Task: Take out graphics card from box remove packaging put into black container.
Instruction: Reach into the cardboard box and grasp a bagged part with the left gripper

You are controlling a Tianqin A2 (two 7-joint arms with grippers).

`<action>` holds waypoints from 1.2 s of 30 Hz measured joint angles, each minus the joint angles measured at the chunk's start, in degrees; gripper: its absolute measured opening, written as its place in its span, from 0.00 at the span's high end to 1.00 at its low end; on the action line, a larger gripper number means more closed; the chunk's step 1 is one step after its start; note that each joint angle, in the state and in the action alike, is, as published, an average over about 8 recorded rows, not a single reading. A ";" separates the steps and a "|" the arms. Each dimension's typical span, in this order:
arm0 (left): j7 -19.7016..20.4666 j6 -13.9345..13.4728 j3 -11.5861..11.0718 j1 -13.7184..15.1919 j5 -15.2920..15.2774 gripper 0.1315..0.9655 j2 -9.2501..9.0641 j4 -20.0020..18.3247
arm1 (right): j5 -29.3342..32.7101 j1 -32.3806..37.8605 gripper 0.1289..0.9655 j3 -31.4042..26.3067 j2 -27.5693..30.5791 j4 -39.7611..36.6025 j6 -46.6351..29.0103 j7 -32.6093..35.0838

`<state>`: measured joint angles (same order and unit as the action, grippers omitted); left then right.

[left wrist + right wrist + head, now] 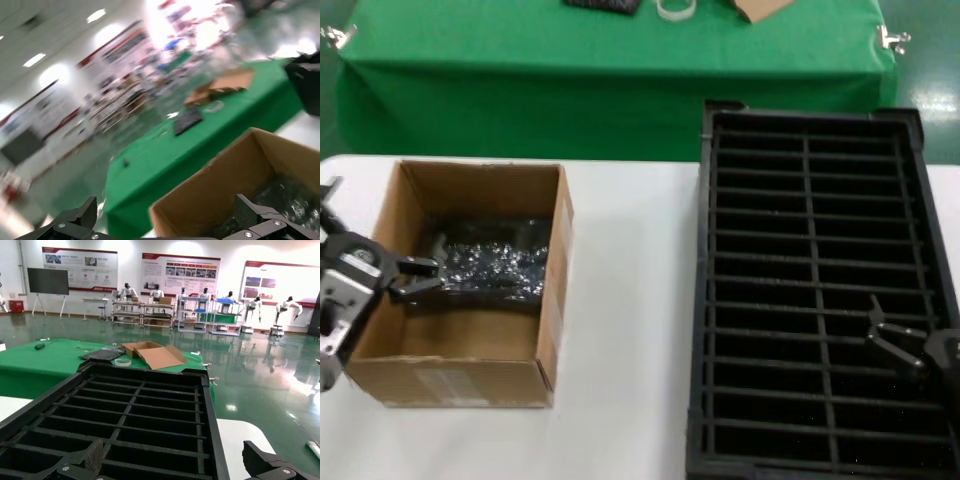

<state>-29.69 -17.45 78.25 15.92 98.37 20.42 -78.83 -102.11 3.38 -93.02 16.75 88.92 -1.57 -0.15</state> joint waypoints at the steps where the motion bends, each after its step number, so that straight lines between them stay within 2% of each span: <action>1: -2.46 -2.08 -0.32 1.35 -0.56 0.00 0.04 1.65 | 0.00 0.00 0.00 0.00 0.00 0.00 0.00 0.00; 4: -9.78 -8.41 -0.76 5.12 -1.93 0.00 0.29 6.82 | 0.00 0.00 0.00 0.00 0.00 0.00 0.00 0.00; 8: -19.10 -15.96 -0.19 9.49 -3.03 0.00 0.78 13.91 | 0.00 0.00 0.00 0.00 0.00 0.00 0.00 0.00; 14: -34.47 -24.01 1.28 17.05 -4.44 0.00 0.97 26.45 | 0.00 0.00 0.00 0.00 0.00 0.00 0.00 0.00; 20: -50.32 -28.27 1.57 24.65 -3.82 0.00 0.66 39.08 | 0.00 0.00 0.00 0.00 0.00 0.00 0.00 0.00; 28: -69.73 -32.51 2.26 32.90 -0.16 0.00 1.39 54.43 | 0.00 0.00 0.00 0.00 0.00 0.00 0.00 0.00; 32: -76.37 -35.30 3.86 36.15 0.66 0.00 2.72 61.07 | 0.00 0.00 0.00 0.00 0.00 0.00 0.00 0.00; 36: -79.13 -37.32 5.87 38.35 0.77 0.00 3.99 65.67 | 0.00 0.00 0.00 0.00 0.00 0.00 0.00 0.00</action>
<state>-108.82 -54.78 84.12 54.27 99.14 24.41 -13.16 -102.11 3.38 -93.02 16.75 88.92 -1.57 -0.15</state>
